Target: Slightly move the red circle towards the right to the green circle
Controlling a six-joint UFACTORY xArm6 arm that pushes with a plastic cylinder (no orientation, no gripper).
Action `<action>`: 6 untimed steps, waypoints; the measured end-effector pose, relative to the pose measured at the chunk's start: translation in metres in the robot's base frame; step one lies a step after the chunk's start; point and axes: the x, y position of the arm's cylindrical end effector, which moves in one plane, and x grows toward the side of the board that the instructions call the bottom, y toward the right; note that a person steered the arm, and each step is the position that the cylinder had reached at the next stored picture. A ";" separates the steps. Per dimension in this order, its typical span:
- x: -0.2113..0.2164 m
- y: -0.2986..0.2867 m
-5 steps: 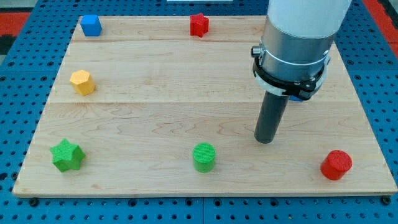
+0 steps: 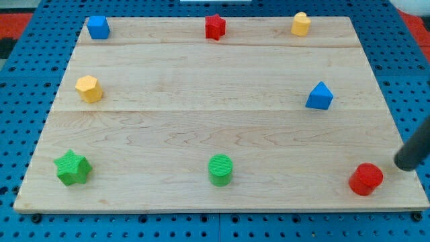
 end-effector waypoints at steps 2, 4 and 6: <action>0.010 -0.080; 0.002 -0.082; 0.029 -0.066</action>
